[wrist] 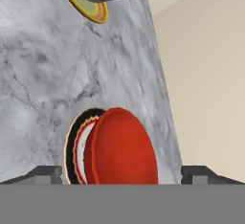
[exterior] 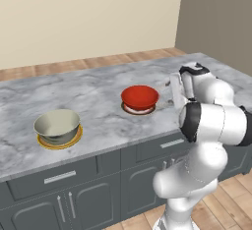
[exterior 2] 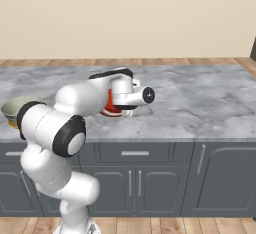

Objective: Move the bowls from the cabinet to the plates on the dining table.

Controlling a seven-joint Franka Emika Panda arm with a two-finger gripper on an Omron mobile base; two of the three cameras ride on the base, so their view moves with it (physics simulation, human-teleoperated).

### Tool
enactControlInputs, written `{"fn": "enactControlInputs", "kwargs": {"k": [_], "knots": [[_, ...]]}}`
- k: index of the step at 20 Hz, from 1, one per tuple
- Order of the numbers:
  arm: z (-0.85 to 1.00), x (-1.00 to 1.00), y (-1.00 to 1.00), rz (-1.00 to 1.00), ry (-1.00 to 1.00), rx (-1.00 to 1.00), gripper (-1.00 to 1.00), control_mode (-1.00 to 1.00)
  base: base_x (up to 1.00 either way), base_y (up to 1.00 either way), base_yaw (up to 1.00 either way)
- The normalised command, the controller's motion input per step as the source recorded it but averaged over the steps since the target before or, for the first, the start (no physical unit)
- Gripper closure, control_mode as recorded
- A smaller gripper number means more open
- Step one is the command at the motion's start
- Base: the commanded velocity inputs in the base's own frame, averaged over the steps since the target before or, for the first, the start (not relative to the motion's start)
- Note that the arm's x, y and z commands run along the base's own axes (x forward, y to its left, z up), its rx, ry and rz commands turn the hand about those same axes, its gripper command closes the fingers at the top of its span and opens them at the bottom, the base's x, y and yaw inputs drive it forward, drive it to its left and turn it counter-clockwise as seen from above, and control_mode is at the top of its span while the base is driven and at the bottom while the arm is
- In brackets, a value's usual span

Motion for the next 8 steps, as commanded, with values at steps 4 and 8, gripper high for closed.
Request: {"fn": "enactControlInputs", "kwargs": {"k": [4,8], "knots": [[0.41,-0.37,-0.29,0.0,0.0,0.0,-1.0,-1.0,0.0,0.0,0.0],[0.36,-0.39,-0.3,-0.01,0.0,0.0,-1.0,-1.0,0.0,0.0,0.0]]}}
